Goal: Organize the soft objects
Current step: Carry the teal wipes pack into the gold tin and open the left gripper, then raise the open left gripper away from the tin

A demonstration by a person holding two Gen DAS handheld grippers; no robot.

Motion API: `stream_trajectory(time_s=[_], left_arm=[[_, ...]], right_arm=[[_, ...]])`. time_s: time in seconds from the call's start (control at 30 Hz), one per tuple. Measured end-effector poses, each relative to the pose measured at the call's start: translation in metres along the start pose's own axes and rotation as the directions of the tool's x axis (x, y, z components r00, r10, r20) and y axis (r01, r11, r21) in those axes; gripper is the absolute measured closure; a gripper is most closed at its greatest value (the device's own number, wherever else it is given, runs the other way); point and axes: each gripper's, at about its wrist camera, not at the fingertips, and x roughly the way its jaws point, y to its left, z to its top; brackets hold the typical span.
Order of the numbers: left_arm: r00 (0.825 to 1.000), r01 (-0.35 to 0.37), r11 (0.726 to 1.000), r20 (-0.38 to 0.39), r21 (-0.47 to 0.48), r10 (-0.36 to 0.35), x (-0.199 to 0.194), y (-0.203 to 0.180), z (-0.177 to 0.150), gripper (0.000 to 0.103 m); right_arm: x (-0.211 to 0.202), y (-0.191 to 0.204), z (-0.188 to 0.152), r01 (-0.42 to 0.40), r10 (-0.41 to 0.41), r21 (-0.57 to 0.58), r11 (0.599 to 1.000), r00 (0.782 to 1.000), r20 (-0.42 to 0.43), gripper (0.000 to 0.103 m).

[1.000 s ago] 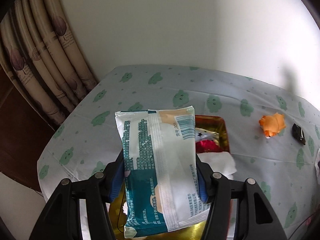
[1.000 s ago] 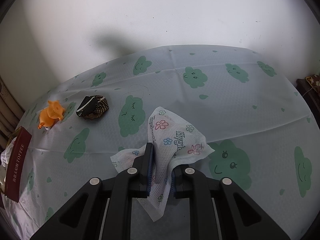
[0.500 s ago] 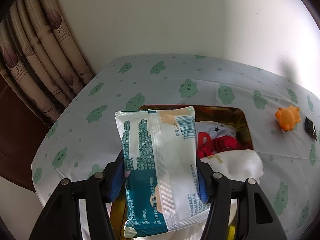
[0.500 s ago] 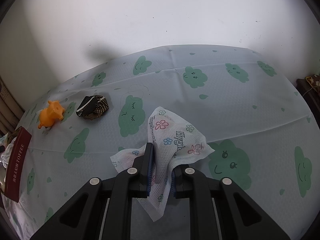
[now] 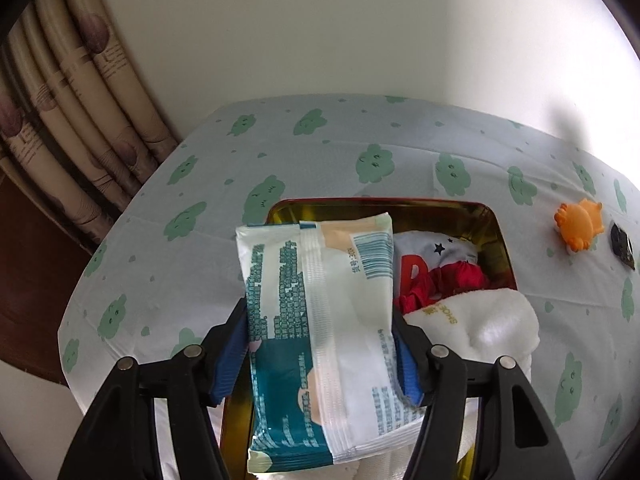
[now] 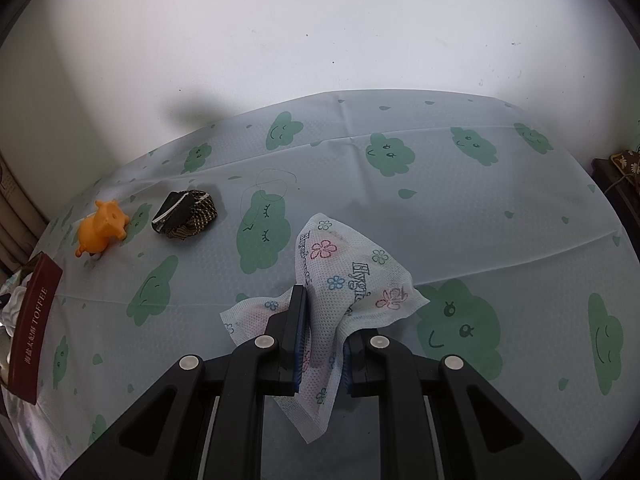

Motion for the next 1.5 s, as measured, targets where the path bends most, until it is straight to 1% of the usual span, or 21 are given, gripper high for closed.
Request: stream_trajectory(time_s=[0.03,0.2,0.27,0.53,0.63,0.87,0.97,1.03,1.1,1.2,1.27,1.37,1.43,1.5], left_arm=[[1.000,0.006,1.000,-0.008,0.001,-0.006,0.001,0.000,0.001,0.038],[1.000,0.009,1.000,0.007,-0.005,-0.009,-0.002,0.003,0.004,0.037],[1.000,0.027,0.999,0.014,-0.016,-0.027,-0.006,0.006,0.005,0.037],[0.997,0.029,1.000,0.065,0.012,-0.029,-0.033,0.007,0.007,0.037],[0.995,0.028,1.000,0.092,0.007,-0.028,-0.044,0.007,0.003,0.037],[0.988,-0.018,1.000,0.153,0.002,0.017,-0.068,0.009,-0.018,0.037],[0.981,-0.042,0.999,0.188,-0.018,0.045,-0.080,0.015,-0.028,0.037],[0.977,-0.045,0.998,0.208,-0.035,0.051,-0.084,0.021,-0.035,0.037],[0.976,-0.050,0.998,0.208,-0.049,0.059,-0.084,0.026,-0.041,0.037],[0.981,-0.052,0.996,0.182,-0.067,0.063,-0.078,0.033,-0.049,0.037],[0.982,-0.066,0.995,0.170,-0.077,0.078,-0.073,0.039,-0.056,0.037],[0.980,-0.090,0.992,0.167,-0.087,0.104,-0.069,0.045,-0.064,0.037],[0.976,-0.106,0.990,0.179,-0.096,0.122,-0.067,0.050,-0.070,0.037],[0.968,-0.115,0.987,0.208,-0.116,0.137,-0.069,0.057,-0.076,0.037]], right_arm=[[0.000,0.000,0.000,0.000,0.000,0.001,1.000,1.000,0.000,0.088],[0.000,0.000,0.000,0.000,0.000,0.001,1.000,1.000,0.000,0.088],[0.000,0.000,0.000,-0.001,0.001,0.001,1.000,1.000,0.000,0.088],[0.000,0.001,0.000,0.001,-0.001,0.000,1.000,1.000,0.000,0.088],[0.000,0.001,0.000,0.000,0.000,0.000,1.000,1.000,0.000,0.088],[0.000,-0.001,0.000,-0.002,0.002,0.003,1.000,1.000,-0.003,0.087],[0.001,-0.001,0.000,0.002,-0.002,0.000,1.000,1.000,-0.002,0.087],[0.001,0.000,-0.001,0.009,-0.009,-0.006,1.000,1.000,-0.002,0.087],[0.000,0.001,-0.001,0.019,-0.019,-0.016,1.000,1.000,-0.001,0.088],[0.000,0.004,-0.001,0.033,-0.033,-0.032,0.999,0.999,0.000,0.089],[-0.001,0.006,-0.001,0.044,-0.044,-0.041,0.998,0.999,0.002,0.090],[-0.002,0.012,0.000,0.071,-0.070,-0.070,0.995,0.998,0.006,0.092],[-0.004,0.016,0.001,0.085,-0.085,-0.090,0.992,0.996,0.009,0.092],[-0.007,0.020,0.001,0.094,-0.094,-0.107,0.990,0.996,0.005,0.092]])
